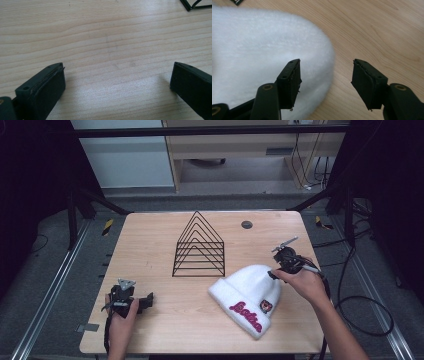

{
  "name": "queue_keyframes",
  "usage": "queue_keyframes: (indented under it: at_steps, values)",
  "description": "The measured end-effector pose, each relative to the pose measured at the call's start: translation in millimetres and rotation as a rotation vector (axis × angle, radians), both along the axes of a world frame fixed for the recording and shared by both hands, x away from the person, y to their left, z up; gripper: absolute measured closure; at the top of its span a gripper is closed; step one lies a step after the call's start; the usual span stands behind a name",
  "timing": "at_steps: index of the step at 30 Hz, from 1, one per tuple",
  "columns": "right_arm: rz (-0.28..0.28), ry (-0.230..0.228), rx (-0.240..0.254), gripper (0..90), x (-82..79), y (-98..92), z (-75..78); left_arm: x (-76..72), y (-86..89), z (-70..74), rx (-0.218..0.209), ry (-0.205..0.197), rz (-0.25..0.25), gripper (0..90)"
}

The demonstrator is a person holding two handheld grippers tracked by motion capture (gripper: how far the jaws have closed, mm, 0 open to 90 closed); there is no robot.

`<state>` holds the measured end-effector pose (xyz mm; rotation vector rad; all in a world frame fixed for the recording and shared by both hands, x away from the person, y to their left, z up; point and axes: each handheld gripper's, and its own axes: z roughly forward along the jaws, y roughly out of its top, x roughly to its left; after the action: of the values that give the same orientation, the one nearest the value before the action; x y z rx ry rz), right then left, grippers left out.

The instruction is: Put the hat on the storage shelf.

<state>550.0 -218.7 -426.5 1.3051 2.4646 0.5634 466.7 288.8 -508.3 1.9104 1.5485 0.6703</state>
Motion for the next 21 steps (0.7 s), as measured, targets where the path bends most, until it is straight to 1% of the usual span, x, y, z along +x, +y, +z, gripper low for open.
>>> queue_keyframes:
  at_steps: [1, 2, 3, 4, 5, 7, 8, 9, 10, 11, 14, 15, 16, 17, 19, 21]
  values:
    - [0.012, 0.021, -0.011, 43.3, 6.9, 4.1, -1.7, 0.0, 0.0, 0.0, 0.000, 0.000, 0.000, 0.0]
    - [0.012, 0.021, -0.011, 43.3, 6.9, 4.1, -1.7, 0.0, 0.0, 0.0, 0.000, 0.000, 0.000, 0.0]
    - [0.017, 0.040, -0.018, 43.9, 14.2, 8.3, -3.7, 0.0, 0.0, 0.0, 0.000, 0.000, 0.000, 0.0]
    - [0.017, 0.040, -0.018, 43.9, 14.2, 8.3, -3.7, 0.0, 0.0, 0.0, 0.000, 0.000, 0.000, 0.0]
    - [0.011, 0.062, 0.005, 46.0, 21.1, 11.2, -6.1, 0.1, 0.0, 0.0, 0.000, 0.000, -0.001, 0.0]
    - [0.016, 0.075, -0.013, 46.5, 26.6, 13.6, -9.6, 0.1, 0.0, 0.0, 0.001, 0.000, -0.001, 0.0]
    - [0.016, 0.075, -0.013, 46.5, 26.6, 13.6, -9.6, 0.1, 0.0, 0.0, 0.001, 0.000, -0.001, 0.0]
    - [0.012, 0.095, -0.017, 46.6, 32.6, 16.3, -13.9, 0.2, 0.0, 0.0, 0.001, 0.000, -0.002, 0.0]
    - [0.012, 0.095, -0.017, 46.6, 32.6, 16.3, -13.9, 0.2, 0.1, 0.0, 0.001, 0.000, -0.002, 0.0]
    - [0.006, 0.107, -0.020, 47.2, 36.7, 17.5, -16.8, 0.2, 0.0, 0.0, 0.001, 0.000, -0.002, 0.0]
    - [0.010, 0.115, -0.023, 47.8, 39.9, 17.3, -20.1, 0.3, 0.0, 0.1, 0.001, 0.000, -0.003, 0.0]
    - [0.009, 0.125, -0.021, 47.9, 40.8, 17.6, -21.8, 0.3, 0.0, 0.1, 0.002, 0.000, -0.003, 0.0]
    - [0.004, 0.138, -0.023, 47.8, 41.1, 18.2, -23.6, 0.4, 0.0, 0.1, 0.002, 0.000, -0.004, 0.0]
    - [0.012, 0.138, -0.033, 47.5, 42.1, 17.6, -25.6, 0.4, 0.0, 0.0, 0.001, 0.000, -0.004, 0.0]
    - [0.009, 0.151, -0.027, 47.9, 43.1, 17.5, -29.9, 0.5, 0.0, 0.1, 0.002, 0.000, -0.004, 0.0]
    - [0.003, 0.157, -0.026, 48.3, 43.1, 18.0, -30.7, 0.5, -0.1, 0.0, 0.002, -0.001, -0.004, 0.0]
